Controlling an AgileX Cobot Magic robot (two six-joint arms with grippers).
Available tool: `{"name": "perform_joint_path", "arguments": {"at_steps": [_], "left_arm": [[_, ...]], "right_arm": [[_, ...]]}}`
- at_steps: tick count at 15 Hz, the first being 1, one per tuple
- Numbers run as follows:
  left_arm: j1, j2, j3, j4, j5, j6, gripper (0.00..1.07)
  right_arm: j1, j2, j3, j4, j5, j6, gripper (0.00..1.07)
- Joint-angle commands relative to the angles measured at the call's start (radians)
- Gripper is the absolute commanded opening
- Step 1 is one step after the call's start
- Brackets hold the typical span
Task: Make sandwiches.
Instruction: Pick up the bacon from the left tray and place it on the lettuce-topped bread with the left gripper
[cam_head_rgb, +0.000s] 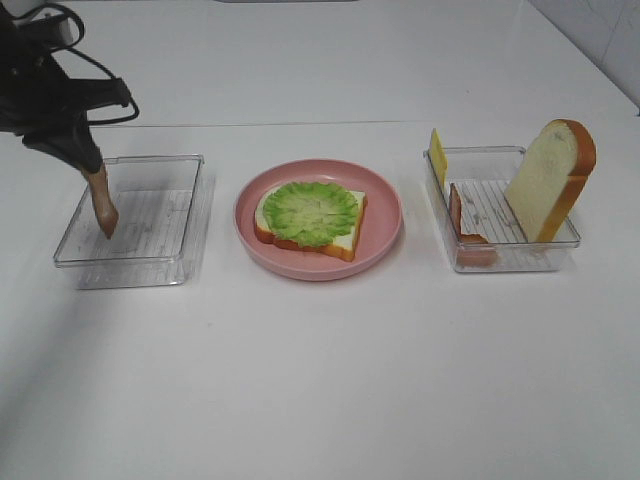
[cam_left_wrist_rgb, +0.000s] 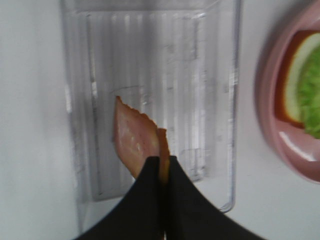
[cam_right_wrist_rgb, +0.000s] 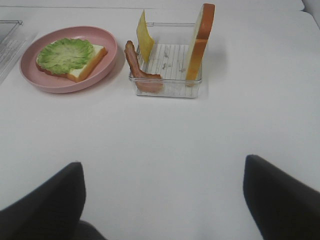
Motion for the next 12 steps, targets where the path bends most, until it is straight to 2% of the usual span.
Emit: {"name": "perform_joint_path", "arguments": {"at_steps": [1, 2, 3, 4, 7, 10, 12], "left_arm": [[-0.002, -0.011, -0.045, -0.178, -0.009, 0.091, 0.0], [-0.003, -0.011, -0.06, -0.277, -0.023, 0.13, 0.0], [-0.009, -0.011, -0.066, -0.413, -0.051, 0.192, 0.0], [-0.021, -0.01, -0.066, -0.48, -0.07, 0.23, 0.0], [-0.089, 0.0, -0.067, -0.599, -0.124, 0.311, 0.0], [-0.187, 0.072, -0.094, -0.789, -0.137, 0.431, 0.0], [-0.244, 0.141, -0.132, -0.87, -0.137, 0.459, 0.0]], "right_arm": [[-0.004, -0.011, 0.002, -0.001, -0.01, -0.013, 0.81], [-0.004, -0.011, 0.002, -0.001, -0.01, -0.013, 0.81], [-0.004, -0.011, 0.002, -0.001, -0.01, -0.013, 0.81], [-0.004, -0.011, 0.002, -0.001, -0.01, -0.013, 0.81], [-0.004, -0.011, 0.002, -0.001, -0.01, -0.013, 0.81], [-0.004, -0.011, 0.002, -0.001, -0.01, -0.013, 0.81], [-0.004, -0.011, 0.002, -0.001, -0.01, -0.013, 0.81]]}}
